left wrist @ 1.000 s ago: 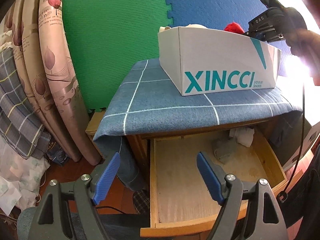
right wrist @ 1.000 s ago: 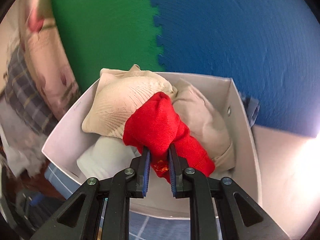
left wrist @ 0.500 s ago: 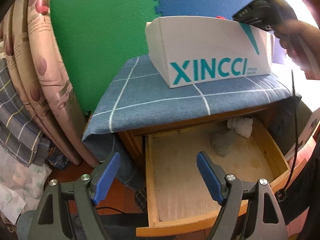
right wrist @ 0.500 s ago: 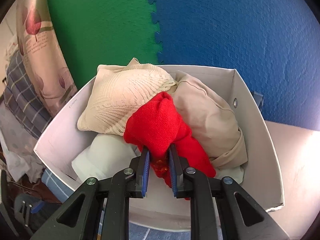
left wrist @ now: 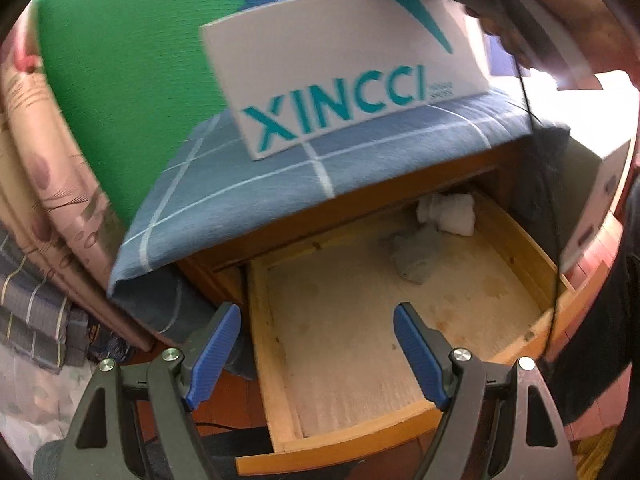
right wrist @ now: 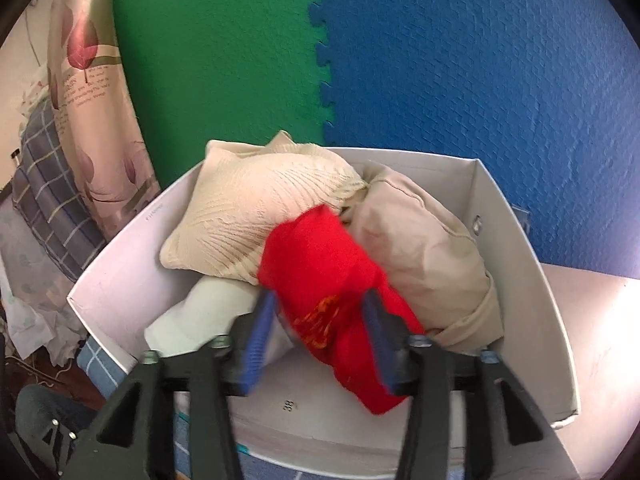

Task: Take underwear out of drawer
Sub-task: 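Lower the red sock into the box and open the right gripper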

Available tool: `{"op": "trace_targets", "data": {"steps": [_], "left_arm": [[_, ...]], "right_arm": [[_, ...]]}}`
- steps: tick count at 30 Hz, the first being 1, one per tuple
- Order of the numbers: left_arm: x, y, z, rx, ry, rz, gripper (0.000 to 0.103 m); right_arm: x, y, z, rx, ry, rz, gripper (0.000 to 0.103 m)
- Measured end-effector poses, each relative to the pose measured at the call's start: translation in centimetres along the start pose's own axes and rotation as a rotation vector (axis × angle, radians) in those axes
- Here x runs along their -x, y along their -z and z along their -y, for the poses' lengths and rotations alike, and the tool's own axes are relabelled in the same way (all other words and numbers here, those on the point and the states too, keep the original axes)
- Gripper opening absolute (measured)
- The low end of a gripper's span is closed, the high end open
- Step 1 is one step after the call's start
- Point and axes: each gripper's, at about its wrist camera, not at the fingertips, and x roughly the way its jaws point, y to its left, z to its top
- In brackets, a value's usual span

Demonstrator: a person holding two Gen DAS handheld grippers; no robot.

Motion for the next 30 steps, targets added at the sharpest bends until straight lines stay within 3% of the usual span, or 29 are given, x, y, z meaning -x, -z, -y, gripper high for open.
{"op": "trace_targets", "data": {"steps": [3, 6, 10, 14, 15, 16, 17, 19, 24, 28, 30], "left_arm": [[-0.4, -0.4, 1.5, -0.091, 0.011, -0.002, 0.081], [-1.1, -1.2, 4.3, -0.276, 0.026, 0.017, 0.081], [-2.3, -2.2, 7.0, -0.437, 0.098, 0.035, 0.081], [-4.5, -2.8, 8.2, -0.456, 0.209, -0.025, 0.081], [-4.9, -2.9, 8.5, -0.462, 0.228, -0.039, 0.081], [-5.7, -3.0, 8.9, -0.478, 0.252, -0.055, 0.081], [-6.2, -2.9, 9.3, -0.494, 0.267, -0.066, 0.081], [-7.3, -2.9, 10.0, -0.499, 0.300, -0.104, 0.081], [-10.6, -3.7, 11.3, -0.437, 0.406, -0.258, 0.083], [-13.1, -4.5, 13.0, -0.497, 0.328, -0.306, 0.083], [-14.5, -4.2, 14.0, -0.572, 0.240, -0.302, 0.083]], "right_arm": [[-0.4, -0.2, 0.3, -0.003, 0.010, -0.001, 0.068], [-0.8, -0.3, 0.9, 0.003, 0.012, 0.008, 0.080], [-0.2, -0.2, 1.5, 0.003, -0.003, 0.031, 0.082], [3.7, 0.6, 4.2, -0.063, -0.189, 0.171, 0.081], [4.7, 0.9, 4.8, -0.070, -0.241, 0.191, 0.085], [6.0, 1.2, 5.4, -0.061, -0.226, 0.220, 0.096], [7.1, 1.4, 5.8, -0.045, -0.175, 0.256, 0.101], [8.6, 1.4, 6.5, -0.017, -0.139, 0.291, 0.102], [10.6, -0.2, 7.3, 0.028, -0.163, 0.369, 0.102], [11.4, -2.1, 6.9, 0.074, -0.199, 0.404, 0.102], [11.9, -2.4, 6.8, 0.077, -0.230, 0.423, 0.103]]}}
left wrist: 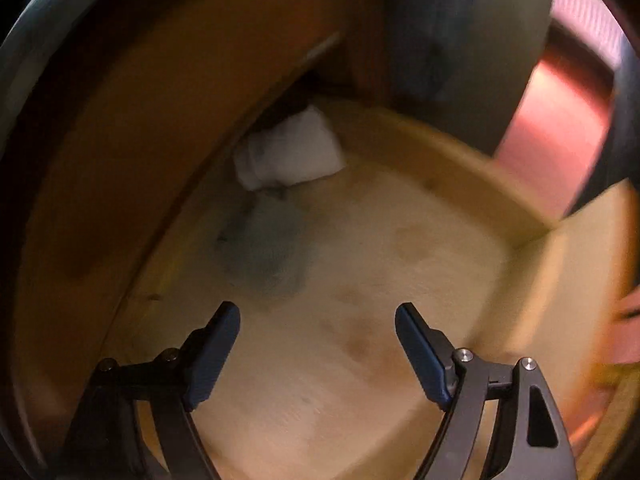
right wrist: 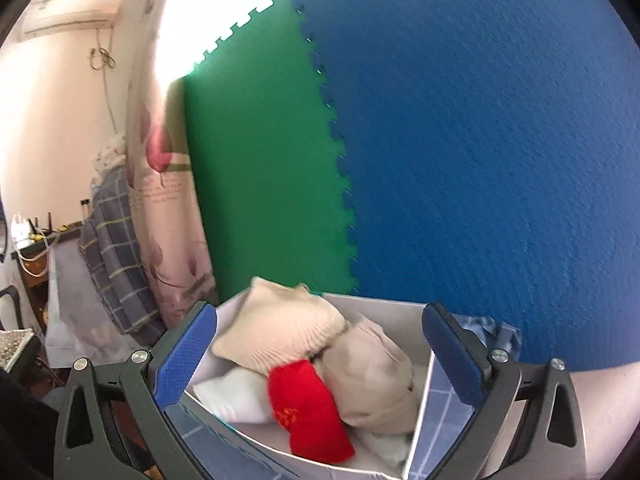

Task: Take underwear out of drawer
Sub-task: 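Grasp grey sock in drawer with left gripper while right gripper withdraws from box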

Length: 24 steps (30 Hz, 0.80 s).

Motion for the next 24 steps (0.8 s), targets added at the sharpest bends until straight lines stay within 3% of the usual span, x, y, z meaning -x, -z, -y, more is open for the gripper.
{"op": "trace_targets", "data": {"steps": [3, 5, 7, 10, 12, 14, 16, 17, 21, 24], "left_arm": [[-2.5, -0.7, 1.9, -0.139, -0.100, 0.053, 0.083], [-3.9, -1.0, 1.8, -0.164, -0.129, 0.075, 0.082], [-4.5, -0.7, 2.5, -0.182, -0.160, 0.156, 0.081], [-5.6, -0.7, 1.7, -0.095, -0.146, 0.152, 0.081], [-5.9, -0.4, 0.6, -0.035, -0.191, 0.165, 0.081], [-7.1, -0.1, -1.0, 0.047, -0.220, 0.127, 0.080], [-8.0, -0.3, -1.9, 0.083, -0.179, 0.093, 0.062], [-8.2, -0.4, -1.9, 0.081, -0.160, 0.083, 0.045], [-8.1, -0.2, -1.1, 0.004, -0.190, 0.048, 0.027], [-7.0, 0.3, -0.2, -0.091, -0.174, 0.047, 0.022]], "right_arm": [[0.6, 0.2, 0.1, 0.001, -0.041, 0.025, 0.103], [0.9, 0.4, 0.3, 0.010, -0.042, 0.019, 0.103], [1.2, 0.6, 0.6, -0.001, -0.045, 0.021, 0.103], [1.6, 1.3, 1.3, -0.029, -0.030, 0.016, 0.103], [1.4, 1.8, 1.8, -0.036, -0.011, -0.007, 0.103], [1.3, 2.2, 2.2, -0.054, -0.002, -0.019, 0.103], [1.1, 2.4, 2.6, -0.080, -0.007, -0.029, 0.103], [1.1, 2.4, 2.6, -0.084, -0.005, -0.031, 0.103], [1.2, 2.5, 2.4, -0.060, 0.003, -0.036, 0.103], [1.5, 3.2, 2.5, -0.044, 0.014, -0.058, 0.103]]}}
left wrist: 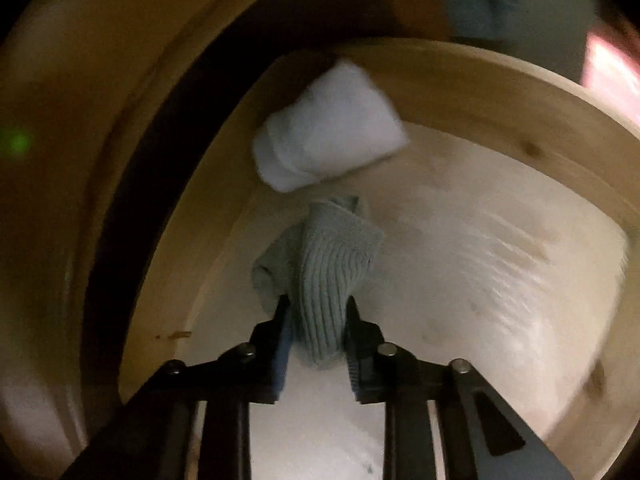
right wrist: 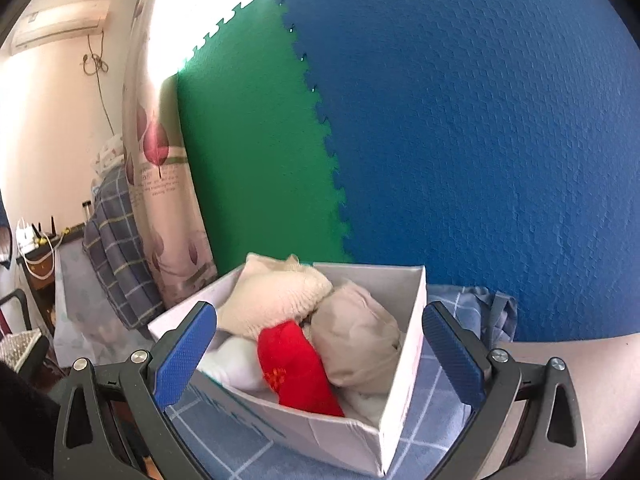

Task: Take underwear out of drawer
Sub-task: 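Grasp grey sock in drawer with left gripper while right gripper withdraws from box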

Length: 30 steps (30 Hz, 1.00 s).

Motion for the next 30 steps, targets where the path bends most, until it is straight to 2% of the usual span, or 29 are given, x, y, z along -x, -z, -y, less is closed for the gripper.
{"op": "trace_targets", "data": {"steps": [2, 3, 7, 10, 14, 19, 22, 24, 27, 28, 30], "left_arm": [[2.0, 0.7, 0.0, -0.066, 0.006, 0.034, 0.022], [2.8, 0.9, -0.4, -0.064, 0.018, 0.040, 0.022], [6.9, 2.4, -2.5, -0.003, 0.055, 0.047, 0.022], [11.0, 3.9, -3.0, 0.019, 0.057, 0.063, 0.022], [16.7, 5.2, -4.1, 0.134, 0.084, 0.092, 0.022], [24.9, 7.4, -7.0, 0.327, 0.070, 0.186, 0.022], [29.7, 8.6, -10.5, 0.476, 0.022, 0.264, 0.022], [33.9, 9.8, -14.8, 0.614, -0.024, 0.339, 0.022], [37.7, 9.9, -19.1, 0.710, -0.131, 0.432, 0.022], [40.1, 9.9, -21.3, 0.753, -0.175, 0.479, 0.022], [42.5, 10.2, -23.4, 0.797, -0.228, 0.535, 0.022]], "right_arm": [[0.2, 0.7, 0.4, -0.004, 0.028, -0.015, 0.103], [0.4, 1.0, 0.7, -0.007, 0.046, -0.019, 0.103], [0.9, 1.3, 1.8, -0.032, 0.122, -0.002, 0.103], [1.8, 0.7, 2.7, -0.079, 0.160, 0.054, 0.103], [2.0, 0.0, 2.8, -0.100, 0.168, 0.045, 0.103], [2.4, 0.9, 1.3, -0.009, 0.170, -0.027, 0.103], [2.6, 1.9, 0.3, 0.026, 0.141, -0.059, 0.103], [2.6, 2.6, -0.1, 0.023, 0.126, -0.079, 0.103], [2.6, 4.7, -0.5, 0.006, 0.101, -0.145, 0.103], [2.5, 5.7, -1.0, 0.028, 0.119, -0.181, 0.103], [2.0, 6.9, -1.5, 0.051, 0.142, -0.244, 0.103]]}}
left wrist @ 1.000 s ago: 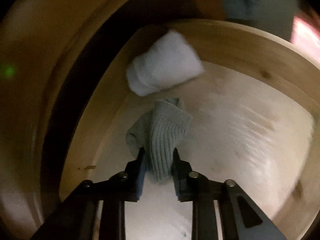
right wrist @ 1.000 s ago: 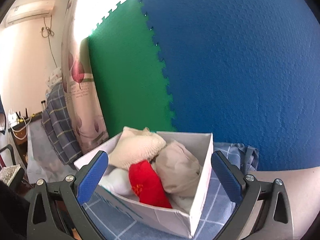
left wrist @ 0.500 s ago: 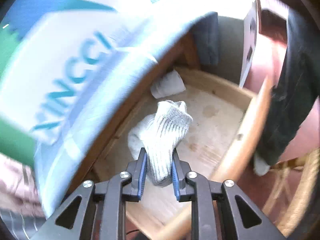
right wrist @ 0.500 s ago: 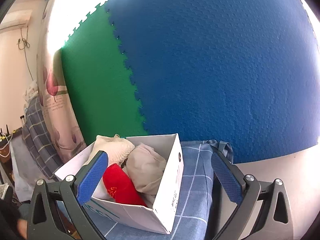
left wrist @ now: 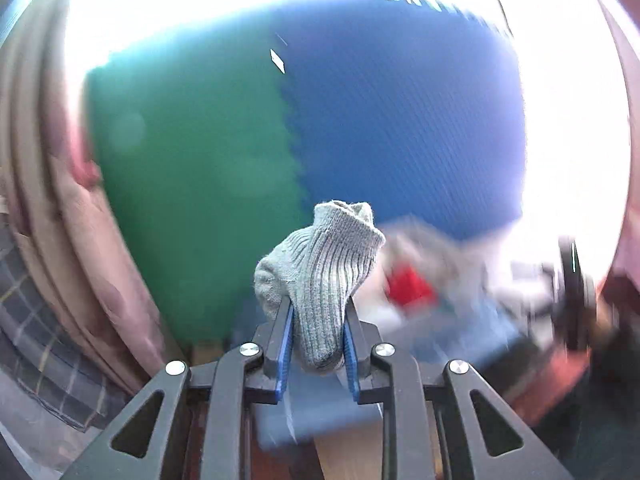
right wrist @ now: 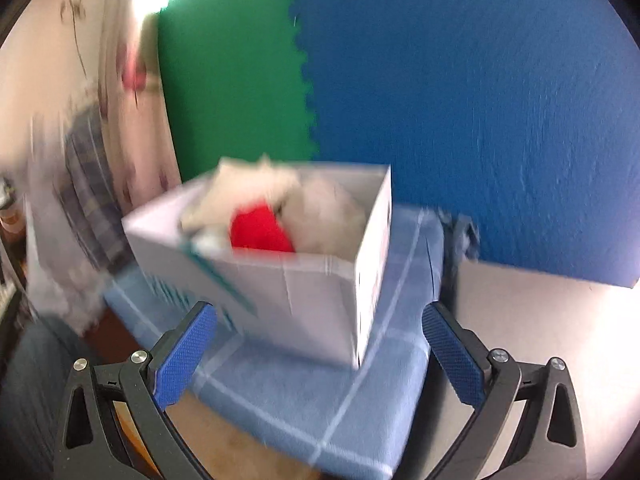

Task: Take underwear out of drawer
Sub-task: 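Grasp grey sock in drawer with left gripper while right gripper withdraws from box, then carry grey sock over box with left gripper while right gripper reaches into drawer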

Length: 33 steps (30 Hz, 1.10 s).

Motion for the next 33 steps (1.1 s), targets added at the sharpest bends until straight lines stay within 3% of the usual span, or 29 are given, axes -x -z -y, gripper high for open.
{"op": "trace_targets", "data": {"steps": [2, 7, 12, 21, 25, 29, 33], "left_arm": [[0.7, -2.9, -1.4, 0.038, -0.057, 0.077, 0.022], [0.9, -6.3, -2.8, 0.121, -0.099, 0.170, 0.022], [-0.4, -7.7, -2.0, 0.162, -0.056, 0.187, 0.022], [-2.3, -10.6, 1.4, 0.104, 0.022, 0.174, 0.022], [-4.0, -11.2, 2.3, 0.103, 0.038, 0.153, 0.022], [-6.0, -11.3, 3.4, 0.102, 0.046, 0.128, 0.022], [-7.5, -10.9, 4.8, 0.069, 0.043, 0.103, 0.022]], "right_arm": [[-0.3, 1.0, -1.1, 0.025, -0.010, -0.040, 0.103], [0.2, 3.6, -3.3, 0.053, -0.041, -0.088, 0.103], [0.3, 6.4, -6.1, 0.108, -0.105, -0.161, 0.103], [-2.4, 10.8, -12.6, 0.261, -0.253, -0.372, 0.101], [-4.7, 13.0, -14.9, 0.347, -0.214, -0.457, 0.101], [-7.3, 13.8, -14.4, 0.296, -0.137, -0.492, 0.101], [-9.6, 14.5, -13.5, 0.222, -0.126, -0.530, 0.101]]}}
